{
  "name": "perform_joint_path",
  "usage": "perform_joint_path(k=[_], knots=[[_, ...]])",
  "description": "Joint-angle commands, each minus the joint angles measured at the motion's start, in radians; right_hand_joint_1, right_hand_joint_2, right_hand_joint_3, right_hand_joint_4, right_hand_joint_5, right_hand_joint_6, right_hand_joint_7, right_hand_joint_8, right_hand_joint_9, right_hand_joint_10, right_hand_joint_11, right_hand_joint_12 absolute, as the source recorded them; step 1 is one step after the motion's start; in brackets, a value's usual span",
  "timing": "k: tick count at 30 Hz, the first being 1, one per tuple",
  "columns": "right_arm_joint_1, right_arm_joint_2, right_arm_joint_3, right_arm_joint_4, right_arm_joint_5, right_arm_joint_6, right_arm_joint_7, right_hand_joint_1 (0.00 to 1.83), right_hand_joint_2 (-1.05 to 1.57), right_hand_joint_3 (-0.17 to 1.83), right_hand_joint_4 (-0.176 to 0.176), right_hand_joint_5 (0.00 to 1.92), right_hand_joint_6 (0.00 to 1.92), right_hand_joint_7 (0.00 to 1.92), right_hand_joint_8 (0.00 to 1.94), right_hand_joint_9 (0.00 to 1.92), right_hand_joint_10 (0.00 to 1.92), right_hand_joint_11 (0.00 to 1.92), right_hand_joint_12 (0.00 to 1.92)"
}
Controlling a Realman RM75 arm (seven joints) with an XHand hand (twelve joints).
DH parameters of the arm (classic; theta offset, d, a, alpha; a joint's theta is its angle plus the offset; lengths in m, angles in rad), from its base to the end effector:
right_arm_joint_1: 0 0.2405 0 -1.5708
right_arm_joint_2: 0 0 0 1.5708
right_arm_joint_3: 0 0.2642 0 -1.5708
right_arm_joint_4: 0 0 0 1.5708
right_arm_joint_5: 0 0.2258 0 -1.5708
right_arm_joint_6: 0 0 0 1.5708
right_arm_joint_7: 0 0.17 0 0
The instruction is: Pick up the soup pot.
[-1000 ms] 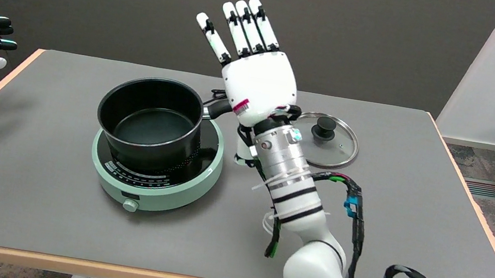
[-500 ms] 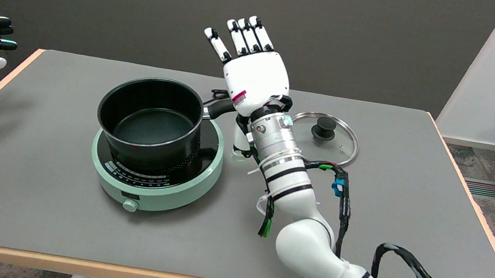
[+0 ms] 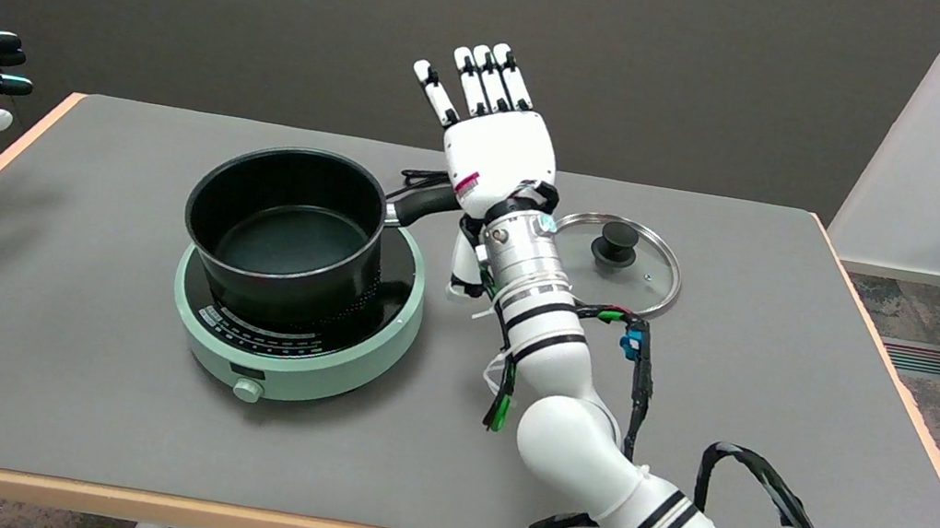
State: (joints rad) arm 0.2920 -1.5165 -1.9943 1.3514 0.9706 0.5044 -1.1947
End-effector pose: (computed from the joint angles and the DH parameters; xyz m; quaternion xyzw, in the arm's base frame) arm -0.1855 -0.4425 0.1643 0.6726 0.2359 0.0209 0.7011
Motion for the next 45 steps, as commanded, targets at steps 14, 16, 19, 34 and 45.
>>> perform_joint_path(k=[14, 16, 19, 34, 45], knots=[[0.11, -0.079, -0.034, -0.213, 0.181, 0.06, -0.132, 1.12, -0.79, 0.95, 0.176, 0.04, 0.04, 0.04, 0.04, 0.04, 0.04, 0.04, 0.04], [0.116, -0.083, -0.041, -0.22, 0.188, 0.062, -0.137, 1.11, -0.77, 0.92, 0.176, 0.04, 0.04, 0.04, 0.04, 0.04, 0.04, 0.04, 0.04], [0.122, -0.092, -0.043, -0.224, 0.189, 0.068, -0.137, 1.11, -0.72, 0.82, 0.176, 0.04, 0.04, 0.04, 0.04, 0.04, 0.04, 0.04, 0.04], [0.128, -0.106, -0.043, -0.223, 0.19, 0.068, -0.137, 1.1, -0.77, 1.17, 0.176, 0.07, 0.07, 0.07, 0.07, 0.07, 0.07, 0.07, 0.07], [0.131, -0.105, -0.036, -0.23, 0.192, 0.06, -0.137, 1.1, -0.67, 1.49, 0.176, 0.43, 0.43, 0.43, 0.43, 0.43, 0.43, 0.43, 0.43]])
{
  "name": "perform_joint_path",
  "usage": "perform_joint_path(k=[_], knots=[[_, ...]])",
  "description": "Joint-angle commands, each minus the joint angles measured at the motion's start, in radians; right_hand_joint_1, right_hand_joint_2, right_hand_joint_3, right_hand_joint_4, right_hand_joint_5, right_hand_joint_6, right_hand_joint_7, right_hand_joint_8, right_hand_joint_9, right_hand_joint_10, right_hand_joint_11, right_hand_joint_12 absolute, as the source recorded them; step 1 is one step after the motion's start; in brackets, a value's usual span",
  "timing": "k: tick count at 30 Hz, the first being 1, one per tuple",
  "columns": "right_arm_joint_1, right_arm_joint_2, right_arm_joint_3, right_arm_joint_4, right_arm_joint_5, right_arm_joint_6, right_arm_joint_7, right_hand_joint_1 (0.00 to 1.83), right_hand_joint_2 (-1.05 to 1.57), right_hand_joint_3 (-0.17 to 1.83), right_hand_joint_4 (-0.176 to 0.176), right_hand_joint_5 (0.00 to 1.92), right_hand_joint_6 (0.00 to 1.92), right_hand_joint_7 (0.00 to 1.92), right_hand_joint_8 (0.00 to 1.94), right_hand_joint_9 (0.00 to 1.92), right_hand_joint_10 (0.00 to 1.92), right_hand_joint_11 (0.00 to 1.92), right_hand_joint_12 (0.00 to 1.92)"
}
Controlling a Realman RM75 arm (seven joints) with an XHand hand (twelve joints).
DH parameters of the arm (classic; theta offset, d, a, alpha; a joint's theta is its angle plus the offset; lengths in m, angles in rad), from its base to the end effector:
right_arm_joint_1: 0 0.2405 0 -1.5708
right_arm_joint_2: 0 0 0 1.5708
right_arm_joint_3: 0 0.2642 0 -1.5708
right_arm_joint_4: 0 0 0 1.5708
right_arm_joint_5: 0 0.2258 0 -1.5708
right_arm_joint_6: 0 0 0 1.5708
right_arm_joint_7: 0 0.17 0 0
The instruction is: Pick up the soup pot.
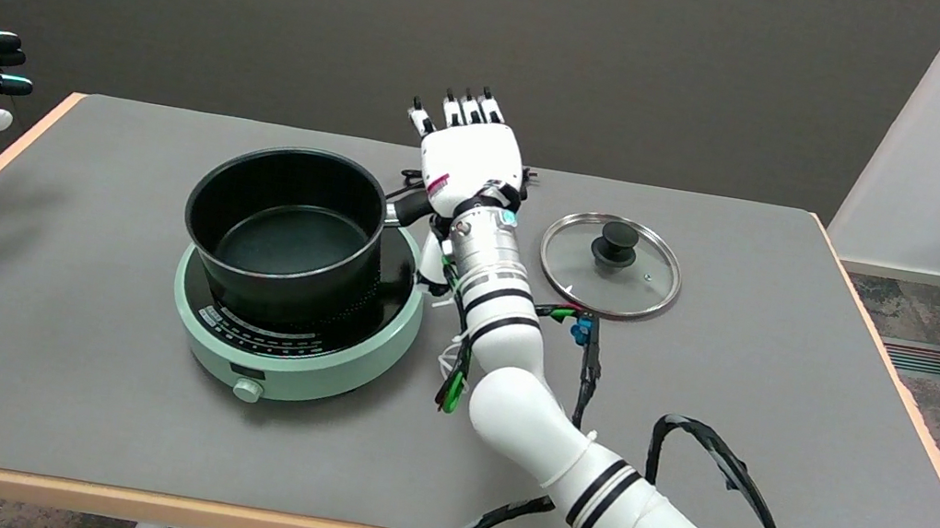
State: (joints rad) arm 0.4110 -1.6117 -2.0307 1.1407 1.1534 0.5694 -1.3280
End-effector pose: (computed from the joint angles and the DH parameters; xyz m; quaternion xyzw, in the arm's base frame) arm -0.2085 -0.4744 0.1442 0.6629 0.1816 -0.0088 0.7263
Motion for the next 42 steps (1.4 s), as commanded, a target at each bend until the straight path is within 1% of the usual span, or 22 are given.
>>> perform_joint_path(k=[1, 7, 13, 22, 26, 28, 30, 34, 38, 42], knots=[[0.013, -0.008, 0.0, -0.021, 0.016, -0.005, -0.004, 1.1, -0.67, 1.49, 0.176, 0.44, 0.44, 0.44, 0.44, 0.44, 0.44, 0.44, 0.44], [0.022, -0.007, -0.006, -0.038, 0.059, -0.008, -0.004, 1.11, -0.66, 1.52, 0.176, 0.47, 0.47, 0.47, 0.47, 0.47, 0.47, 0.47, 0.47], [0.032, -0.009, -0.005, -0.064, 0.085, -0.019, -0.004, 1.1, -0.64, 1.46, 0.176, 0.45, 0.45, 0.45, 0.45, 0.45, 0.45, 0.45, 0.45], [0.041, -0.009, -0.003, -0.092, 0.102, -0.019, -0.004, 1.1, -0.64, 1.47, 0.176, 0.46, 0.46, 0.46, 0.46, 0.46, 0.46, 0.46, 0.46], [0.043, -0.007, -0.002, -0.092, 0.102, -0.019, -0.004, 1.14, -0.65, 1.48, 0.176, 0.5, 0.5, 0.5, 0.5, 0.5, 0.5, 0.5, 0.5], [0.043, -0.007, -0.002, -0.092, 0.102, -0.019, -0.004, 1.16, -0.64, 1.49, 0.176, 0.59, 0.59, 0.59, 0.59, 0.59, 0.59, 0.59, 0.59], [0.043, -0.005, -0.002, -0.092, 0.102, -0.019, -0.004, 1.13, -0.61, 1.48, 0.176, 0.7, 0.7, 0.7, 0.7, 0.7, 0.7, 0.7, 0.7], [0.042, -0.005, -0.005, -0.09, 0.102, -0.014, -0.004, 1.11, -0.54, 1.33, 0.174, 0.82, 0.82, 0.82, 0.82, 0.82, 0.82, 0.82, 0.82], [0.039, -0.004, -0.005, -0.084, 0.102, -0.013, -0.004, 1.1, -0.5, 1.24, 0.176, 0.86, 0.86, 0.86, 0.86, 0.86, 0.86, 0.86, 0.86], [0.039, -0.002, -0.007, -0.082, 0.097, -0.01, -0.004, 1.1, -0.42, 1.04, 0.176, 0.93, 0.93, 0.93, 0.93, 0.93, 0.93, 0.93, 0.93]])
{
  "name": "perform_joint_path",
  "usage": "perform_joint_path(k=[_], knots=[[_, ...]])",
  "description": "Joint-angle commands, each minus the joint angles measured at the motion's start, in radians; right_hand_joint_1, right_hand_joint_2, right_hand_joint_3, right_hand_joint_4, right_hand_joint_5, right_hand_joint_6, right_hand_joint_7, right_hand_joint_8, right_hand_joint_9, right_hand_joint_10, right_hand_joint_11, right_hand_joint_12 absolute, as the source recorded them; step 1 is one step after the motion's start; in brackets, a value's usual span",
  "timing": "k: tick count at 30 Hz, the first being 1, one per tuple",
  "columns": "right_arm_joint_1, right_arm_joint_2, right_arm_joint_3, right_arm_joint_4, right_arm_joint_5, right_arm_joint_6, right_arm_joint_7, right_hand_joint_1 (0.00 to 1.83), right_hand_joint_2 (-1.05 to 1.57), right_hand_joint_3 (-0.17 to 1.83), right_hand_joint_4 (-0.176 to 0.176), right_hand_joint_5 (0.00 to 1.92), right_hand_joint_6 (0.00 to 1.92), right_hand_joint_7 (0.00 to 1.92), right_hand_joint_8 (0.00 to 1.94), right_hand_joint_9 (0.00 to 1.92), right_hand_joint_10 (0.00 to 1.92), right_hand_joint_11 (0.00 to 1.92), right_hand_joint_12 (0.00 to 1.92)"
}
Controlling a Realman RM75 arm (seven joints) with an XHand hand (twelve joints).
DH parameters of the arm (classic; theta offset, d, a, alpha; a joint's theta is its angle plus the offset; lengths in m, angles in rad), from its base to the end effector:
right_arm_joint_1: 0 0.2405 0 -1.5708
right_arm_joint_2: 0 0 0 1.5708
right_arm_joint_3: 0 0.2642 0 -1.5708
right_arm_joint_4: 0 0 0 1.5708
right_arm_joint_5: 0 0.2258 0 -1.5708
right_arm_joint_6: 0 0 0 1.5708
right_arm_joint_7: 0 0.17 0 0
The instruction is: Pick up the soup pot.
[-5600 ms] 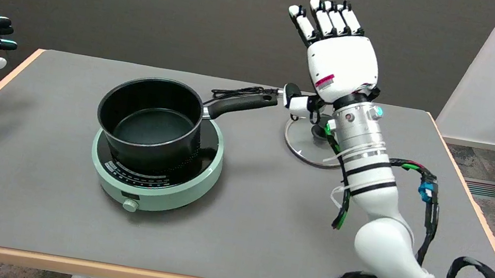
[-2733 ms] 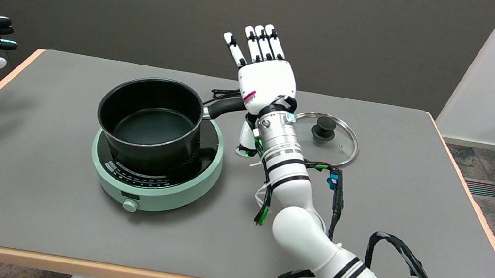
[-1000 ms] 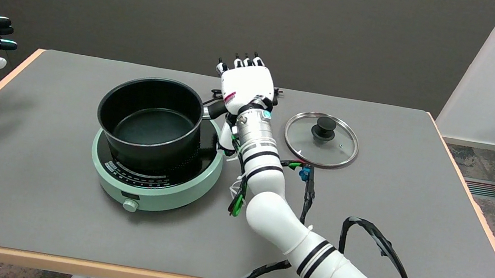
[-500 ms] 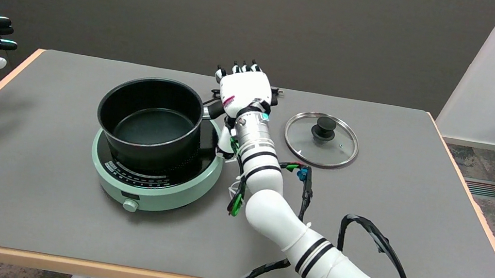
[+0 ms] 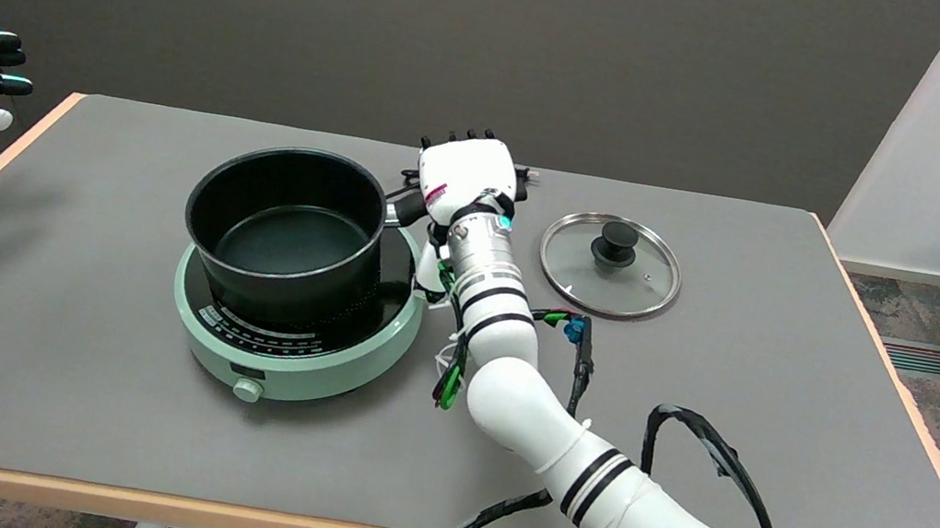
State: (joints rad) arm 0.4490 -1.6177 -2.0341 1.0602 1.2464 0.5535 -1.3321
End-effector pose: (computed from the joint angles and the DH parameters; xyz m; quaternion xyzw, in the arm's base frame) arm -0.2278 -0.4865 0.1460 0.6699 0.1373 -0.0220 0.7293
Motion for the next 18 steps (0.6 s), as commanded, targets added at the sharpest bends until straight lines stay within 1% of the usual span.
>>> perform_joint_path(k=[1, 3, 6, 9, 13, 18], knots=[[0.0, 0.004, -0.003, -0.001, 0.001, 0.007, 0.0, 1.11, -0.4, 1.01, 0.176, 0.94, 0.94, 0.94, 0.94, 0.94, 0.94, 0.94, 0.94], [-0.001, 0.004, -0.003, 0.001, 0.001, 0.007, 0.0, 1.12, -0.36, 0.95, 0.032, 0.98, 0.98, 0.98, 0.98, 0.98, 0.98, 0.98, 0.98], [-0.001, 0.004, -0.003, 0.001, 0.002, 0.007, 0.0, 1.13, -0.29, 0.89, 0.013, 1.05, 1.05, 1.05, 1.05, 1.05, 1.05, 1.05, 1.05], [0.0, 0.004, -0.003, 0.001, 0.002, 0.007, 0.0, 1.15, -0.18, 0.91, -0.007, 1.13, 1.13, 1.13, 1.13, 1.13, 1.13, 1.13, 1.13], [0.002, 0.004, -0.003, 0.001, 0.001, 0.007, 0.0, 1.16, -0.02, 0.93, -0.026, 1.2, 1.2, 1.2, 1.2, 1.2, 1.2, 1.2, 1.2], [0.005, 0.004, -0.003, 0.001, 0.001, 0.007, 0.0, 1.17, 0.12, 0.84, -0.042, 1.25, 1.25, 1.25, 1.25, 1.25, 1.25, 1.25, 1.25]])
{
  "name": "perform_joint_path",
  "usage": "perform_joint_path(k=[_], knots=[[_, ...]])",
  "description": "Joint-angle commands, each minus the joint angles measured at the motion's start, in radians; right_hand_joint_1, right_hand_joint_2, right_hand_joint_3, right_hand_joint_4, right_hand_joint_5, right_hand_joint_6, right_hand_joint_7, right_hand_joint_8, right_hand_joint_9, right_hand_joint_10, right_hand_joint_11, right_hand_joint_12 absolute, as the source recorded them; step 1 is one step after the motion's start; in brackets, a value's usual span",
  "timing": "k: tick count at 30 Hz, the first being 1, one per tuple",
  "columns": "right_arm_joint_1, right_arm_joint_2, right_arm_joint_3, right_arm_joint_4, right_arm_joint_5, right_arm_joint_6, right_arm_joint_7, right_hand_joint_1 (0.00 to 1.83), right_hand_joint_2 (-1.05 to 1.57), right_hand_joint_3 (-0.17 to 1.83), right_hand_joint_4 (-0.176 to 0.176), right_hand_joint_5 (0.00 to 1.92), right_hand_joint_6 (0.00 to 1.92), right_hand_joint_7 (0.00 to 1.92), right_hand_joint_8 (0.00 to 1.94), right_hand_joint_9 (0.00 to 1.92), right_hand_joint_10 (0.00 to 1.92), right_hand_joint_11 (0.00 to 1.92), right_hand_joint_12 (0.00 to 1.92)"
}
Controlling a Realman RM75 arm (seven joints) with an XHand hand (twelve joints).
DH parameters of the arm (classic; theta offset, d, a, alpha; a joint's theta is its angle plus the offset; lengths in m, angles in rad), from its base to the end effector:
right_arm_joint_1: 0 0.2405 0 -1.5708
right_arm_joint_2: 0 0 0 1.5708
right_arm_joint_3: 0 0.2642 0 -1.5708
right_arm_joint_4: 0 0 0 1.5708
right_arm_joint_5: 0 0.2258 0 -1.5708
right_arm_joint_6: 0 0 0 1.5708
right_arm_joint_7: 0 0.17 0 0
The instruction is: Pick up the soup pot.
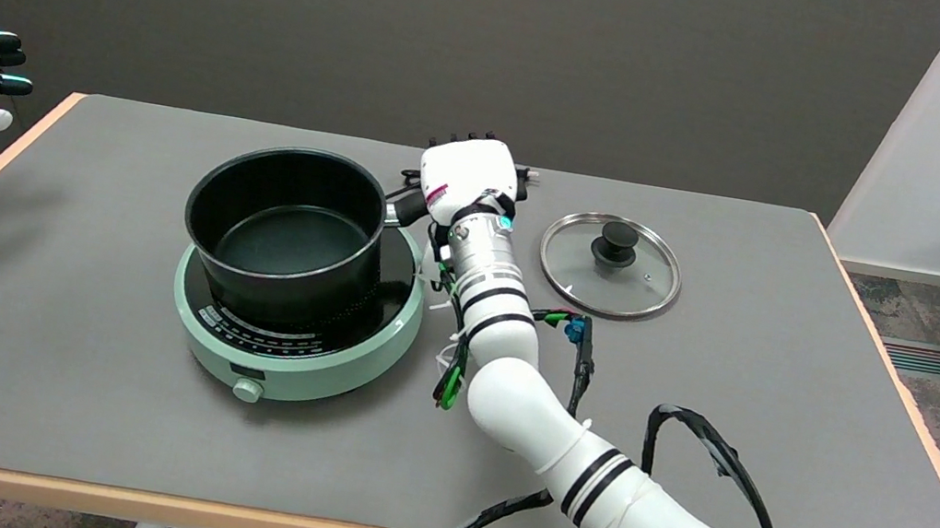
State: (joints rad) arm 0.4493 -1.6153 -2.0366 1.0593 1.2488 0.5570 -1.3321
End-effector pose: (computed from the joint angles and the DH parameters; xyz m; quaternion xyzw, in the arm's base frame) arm -0.2282 -0.4865 0.1468 0.6691 0.1377 -0.0224 0.7300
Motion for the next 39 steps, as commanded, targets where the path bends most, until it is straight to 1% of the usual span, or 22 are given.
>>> perform_joint_path(k=[1, 4, 18, 21, 23, 27, 34, 36, 37, 38, 39], knots=[[0.006, 0.001, -0.001, 0.002, -0.002, 0.003, 0.0, 1.17, 0.17, 0.82, -0.045, 1.26, 1.26, 1.26, 1.26, 1.26, 1.26, 1.26, 1.26], [0.006, 0.001, -0.001, 0.002, -0.002, 0.003, 0.001, 1.17, 0.26, 0.78, -0.053, 1.29, 1.29, 1.29, 1.29, 1.29, 1.29, 1.29, 1.29], [0.007, -0.001, -0.001, -0.001, 0.003, 0.005, 0.004, 1.18, 0.46, 0.64, -0.067, 1.34, 1.34, 1.34, 1.34, 1.34, 1.34, 1.34, 1.34], [0.007, -0.001, 0.001, -0.004, 0.005, 0.01, 0.005, 1.18, 0.52, 0.6, -0.084, 1.4, 1.4, 1.4, 1.4, 1.4, 1.4, 1.4, 1.4], [0.007, -0.001, -0.001, -0.005, 0.005, 0.018, 0.005, 1.21, 0.57, 0.57, -0.101, 1.48, 1.48, 1.48, 1.48, 1.48, 1.48, 1.48, 1.48], [0.007, -0.001, -0.001, -0.001, 0.001, 0.02, 0.008, 1.26, 0.61, 0.55, -0.109, 1.5, 1.5, 1.5, 1.5, 1.5, 1.5, 1.5, 1.5], [0.009, -0.001, 0.005, -0.002, 0.005, 0.027, 0.008, 1.26, 0.63, 0.55, -0.113, 1.5, 1.5, 1.5, 1.5, 1.5, 1.5, 1.5, 1.5], [0.009, 0.0, 0.006, -0.002, 0.005, 0.031, 0.008, 1.23, 0.69, 0.53, -0.11, 1.5, 1.5, 1.5, 1.5, 1.5, 1.5, 1.5, 1.5], [0.009, 0.0, 0.006, -0.001, 0.005, 0.031, 0.008, 1.17, 0.72, 0.54, -0.102, 1.48, 1.48, 1.48, 1.48, 1.48, 1.48, 1.48, 1.48], [0.009, 0.0, 0.006, -0.001, 0.005, 0.032, 0.008, 1.14, 0.63, 0.6, -0.087, 1.45, 1.45, 1.45, 1.45, 1.45, 1.45, 1.45, 1.45], [0.009, 0.0, 0.006, 0.0, 0.005, 0.035, 0.008, 1.11, 0.61, 0.65, -0.083, 1.44, 1.44, 1.44, 1.44, 1.44, 1.44, 1.44, 1.44]])
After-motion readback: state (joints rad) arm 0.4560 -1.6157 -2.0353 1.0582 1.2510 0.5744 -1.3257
